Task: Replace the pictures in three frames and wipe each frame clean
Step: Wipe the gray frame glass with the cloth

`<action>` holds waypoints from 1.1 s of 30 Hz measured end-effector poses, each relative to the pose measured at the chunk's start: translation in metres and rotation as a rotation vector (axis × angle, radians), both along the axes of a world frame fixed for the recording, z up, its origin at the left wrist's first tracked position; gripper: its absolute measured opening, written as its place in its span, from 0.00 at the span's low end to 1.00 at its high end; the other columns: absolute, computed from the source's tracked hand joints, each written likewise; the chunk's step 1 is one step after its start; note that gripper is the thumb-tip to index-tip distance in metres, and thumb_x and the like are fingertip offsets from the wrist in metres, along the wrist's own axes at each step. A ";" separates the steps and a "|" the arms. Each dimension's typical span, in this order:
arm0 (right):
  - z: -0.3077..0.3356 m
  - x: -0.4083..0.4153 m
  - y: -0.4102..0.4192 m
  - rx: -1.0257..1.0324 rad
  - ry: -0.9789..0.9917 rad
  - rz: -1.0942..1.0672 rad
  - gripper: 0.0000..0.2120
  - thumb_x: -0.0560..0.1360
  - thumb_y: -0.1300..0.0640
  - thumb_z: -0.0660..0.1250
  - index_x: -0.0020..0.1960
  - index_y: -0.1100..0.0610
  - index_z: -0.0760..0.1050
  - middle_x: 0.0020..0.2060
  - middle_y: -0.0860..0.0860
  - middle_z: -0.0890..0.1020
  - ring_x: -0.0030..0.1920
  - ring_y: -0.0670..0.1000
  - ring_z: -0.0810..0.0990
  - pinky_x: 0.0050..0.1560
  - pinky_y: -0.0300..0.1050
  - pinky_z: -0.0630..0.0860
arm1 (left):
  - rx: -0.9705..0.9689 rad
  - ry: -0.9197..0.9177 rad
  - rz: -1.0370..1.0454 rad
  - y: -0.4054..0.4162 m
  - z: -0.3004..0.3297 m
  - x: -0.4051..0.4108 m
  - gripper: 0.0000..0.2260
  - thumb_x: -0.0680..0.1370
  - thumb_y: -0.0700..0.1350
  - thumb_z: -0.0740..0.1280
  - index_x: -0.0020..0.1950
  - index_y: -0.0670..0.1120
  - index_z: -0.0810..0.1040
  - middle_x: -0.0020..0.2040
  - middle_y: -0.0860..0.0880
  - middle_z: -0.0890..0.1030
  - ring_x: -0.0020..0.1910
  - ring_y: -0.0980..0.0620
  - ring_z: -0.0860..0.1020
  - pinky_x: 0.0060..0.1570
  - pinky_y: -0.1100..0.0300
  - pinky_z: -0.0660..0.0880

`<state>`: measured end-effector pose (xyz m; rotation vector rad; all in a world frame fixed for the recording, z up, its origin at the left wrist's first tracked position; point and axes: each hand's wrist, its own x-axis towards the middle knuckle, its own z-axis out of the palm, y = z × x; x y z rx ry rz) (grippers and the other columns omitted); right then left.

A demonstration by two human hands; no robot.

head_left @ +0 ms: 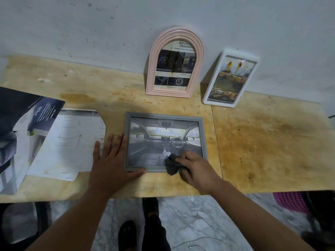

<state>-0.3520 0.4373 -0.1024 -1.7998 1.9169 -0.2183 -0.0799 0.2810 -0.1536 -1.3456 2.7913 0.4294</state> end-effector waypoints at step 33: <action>-0.031 0.015 -0.060 -0.235 0.183 -0.596 0.19 0.79 0.59 0.64 0.70 0.55 0.76 0.51 0.56 0.77 0.45 0.58 0.79 0.44 0.52 0.79 | -0.026 -0.009 -0.011 0.000 -0.002 -0.001 0.56 0.68 0.84 0.53 0.84 0.46 0.53 0.84 0.47 0.55 0.84 0.44 0.48 0.79 0.35 0.47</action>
